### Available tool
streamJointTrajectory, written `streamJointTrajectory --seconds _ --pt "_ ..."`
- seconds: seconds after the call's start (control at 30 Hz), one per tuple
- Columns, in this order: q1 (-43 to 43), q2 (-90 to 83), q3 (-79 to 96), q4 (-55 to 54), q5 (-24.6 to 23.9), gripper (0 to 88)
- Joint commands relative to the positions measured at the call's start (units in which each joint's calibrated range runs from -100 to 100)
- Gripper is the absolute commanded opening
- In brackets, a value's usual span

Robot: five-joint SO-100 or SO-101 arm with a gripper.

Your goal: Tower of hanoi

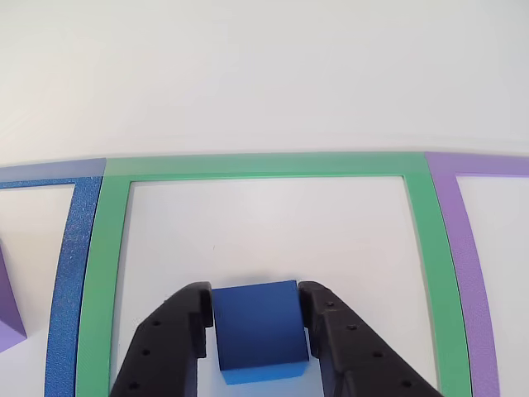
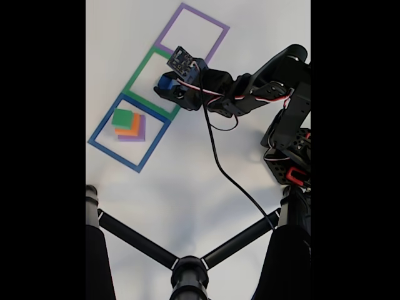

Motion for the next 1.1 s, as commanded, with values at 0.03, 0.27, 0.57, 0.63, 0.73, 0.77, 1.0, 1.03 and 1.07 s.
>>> streamJointTrajectory --seconds 0.03,0.27,0.57,0.63,0.73,0.77,1.0,1.03,1.07 --pt "-0.31 -1.77 -0.85 0.31 0.2 4.6" --pt "-0.46 -4.82 -0.76 3.55 0.2 1.6" --pt "-0.69 -26.05 -9.3 37.63 0.2 1.3" --pt "-1.3 -30.86 -15.85 50.9 0.2 1.3" --pt "-2.6 -35.91 -25.75 68.3 0.2 1.1" --pt "-3.13 -36.95 -29.93 74.13 0.2 1.0" --pt "-7.02 -37.11 -62.19 108.69 -9.0 0.8" --pt "-7.71 -36.55 -66.19 112.33 -10.65 0.8" --pt "-8.24 -36.15 -69.1 114.76 -12.12 0.8"
